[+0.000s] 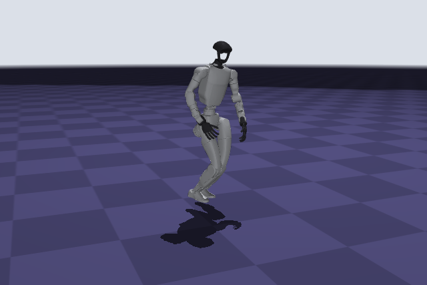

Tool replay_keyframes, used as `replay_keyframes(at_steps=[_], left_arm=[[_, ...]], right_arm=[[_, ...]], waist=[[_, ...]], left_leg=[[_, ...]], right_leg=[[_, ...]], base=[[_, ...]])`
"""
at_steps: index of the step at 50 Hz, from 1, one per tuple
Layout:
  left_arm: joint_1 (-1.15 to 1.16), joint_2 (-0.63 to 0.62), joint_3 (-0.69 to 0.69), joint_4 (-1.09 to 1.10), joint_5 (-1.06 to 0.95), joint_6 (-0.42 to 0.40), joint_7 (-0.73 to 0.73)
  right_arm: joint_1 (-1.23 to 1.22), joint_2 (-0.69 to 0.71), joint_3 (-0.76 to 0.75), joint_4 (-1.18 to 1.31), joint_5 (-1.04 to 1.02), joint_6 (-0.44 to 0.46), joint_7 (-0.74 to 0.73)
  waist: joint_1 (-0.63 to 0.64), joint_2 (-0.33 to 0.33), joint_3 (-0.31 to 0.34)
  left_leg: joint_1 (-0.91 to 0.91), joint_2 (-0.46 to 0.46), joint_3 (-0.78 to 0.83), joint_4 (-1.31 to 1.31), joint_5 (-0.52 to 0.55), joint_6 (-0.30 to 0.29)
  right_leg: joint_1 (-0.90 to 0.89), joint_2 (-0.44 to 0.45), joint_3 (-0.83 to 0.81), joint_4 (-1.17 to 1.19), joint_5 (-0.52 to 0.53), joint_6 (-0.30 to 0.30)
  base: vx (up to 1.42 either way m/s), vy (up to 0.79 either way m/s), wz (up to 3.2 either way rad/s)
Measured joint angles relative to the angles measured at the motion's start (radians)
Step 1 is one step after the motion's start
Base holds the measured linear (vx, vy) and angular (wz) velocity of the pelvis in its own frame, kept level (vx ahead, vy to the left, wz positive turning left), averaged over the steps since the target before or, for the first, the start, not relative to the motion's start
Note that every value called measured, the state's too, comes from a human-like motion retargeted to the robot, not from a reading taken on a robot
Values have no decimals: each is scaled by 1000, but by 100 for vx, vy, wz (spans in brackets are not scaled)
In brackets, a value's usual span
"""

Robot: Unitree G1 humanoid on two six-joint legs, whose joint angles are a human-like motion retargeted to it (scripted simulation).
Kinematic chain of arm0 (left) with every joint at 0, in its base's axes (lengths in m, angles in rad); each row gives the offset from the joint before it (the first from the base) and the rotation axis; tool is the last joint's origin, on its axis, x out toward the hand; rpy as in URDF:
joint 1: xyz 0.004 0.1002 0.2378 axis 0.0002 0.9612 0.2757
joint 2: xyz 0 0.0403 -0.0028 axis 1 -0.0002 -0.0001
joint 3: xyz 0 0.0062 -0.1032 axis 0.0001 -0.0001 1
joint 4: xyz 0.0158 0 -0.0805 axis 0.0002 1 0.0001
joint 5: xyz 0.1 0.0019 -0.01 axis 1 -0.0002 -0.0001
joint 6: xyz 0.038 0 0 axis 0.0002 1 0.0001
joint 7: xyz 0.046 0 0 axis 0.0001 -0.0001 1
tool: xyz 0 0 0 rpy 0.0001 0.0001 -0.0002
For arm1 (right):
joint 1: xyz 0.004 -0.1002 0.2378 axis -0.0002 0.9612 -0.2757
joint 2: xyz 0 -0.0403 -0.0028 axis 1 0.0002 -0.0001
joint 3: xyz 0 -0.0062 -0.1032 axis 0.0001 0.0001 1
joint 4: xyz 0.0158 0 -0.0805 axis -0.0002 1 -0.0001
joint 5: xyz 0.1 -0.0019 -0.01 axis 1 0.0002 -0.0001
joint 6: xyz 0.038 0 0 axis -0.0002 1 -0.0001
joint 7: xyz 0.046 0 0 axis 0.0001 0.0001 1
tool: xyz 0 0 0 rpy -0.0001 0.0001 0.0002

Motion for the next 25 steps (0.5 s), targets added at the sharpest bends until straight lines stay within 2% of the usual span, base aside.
replay_keyframes(at_steps=[4,8,10,13,15,18,20,22,25], left_arm=[[-87,10,3,-230,-64,-73,63],[-92,39,21,-456,-117,-134,66],[-71,57,42,-546,-130,-156,54],[-13,69,77,-602,-140,-167,31],[44,67,95,-567,-136,-159,18],[153,35,125,-369,-134,-114,-2],[224,2,154,-175,-128,-66,-25],[287,-29,193,21,-126,-13,-61],[378,-58,248,242,-121,48,-128]], right_arm=[[-9,-27,5,-71,64,-26,12],[2,-54,-38,-133,123,-47,30],[15,-66,-84,-168,141,-59,31],[34,-74,-163,-208,162,-76,25],[47,-73,-212,-211,178,-83,16],[58,-66,-265,-158,206,-87,0],[57,-68,-291,-97,233,-83,-5],[51,-82,-315,-28,270,-71,3],[44,-111,-348,68,320,-49,22]], waist=[[-37,42,8],[-42,126,20],[-32,163,26],[-35,157,32],[-40,133,41],[-30,111,66],[-6,142,79],[22,200,82],[58,263,76]], left_leg=[[34,44,-15,-13,39,-44],[25,135,-25,52,32,-71],[21,168,-31,82,3,-67],[41,139,-36,88,-51,-28],[78,104,-40,91,-89,-1],[163,91,-44,128,-114,12],[197,136,-57,195,-93,-13],[204,206,-78,284,-52,-55],[186,284,-97,433,58,-115]], right_leg=[[-103,41,-2,-44,54,37],[-217,126,12,-227,115,95],[-274,151,35,-321,143,126],[-357,112,106,-350,177,179],[-392,74,154,-296,199,212],[-386,37,160,-137,270,243],[-353,47,102,-72,329,240],[-313,79,23,-57,389,228],[-260,112,-61,-39,406,192]], base=[[23,3,0],[24,-1,-37],[23,-3,-45],[25,-7,2],[34,-13,41],[46,-21,34],[54,-25,-12],[57,-26,-33],[54,-26,-24]])
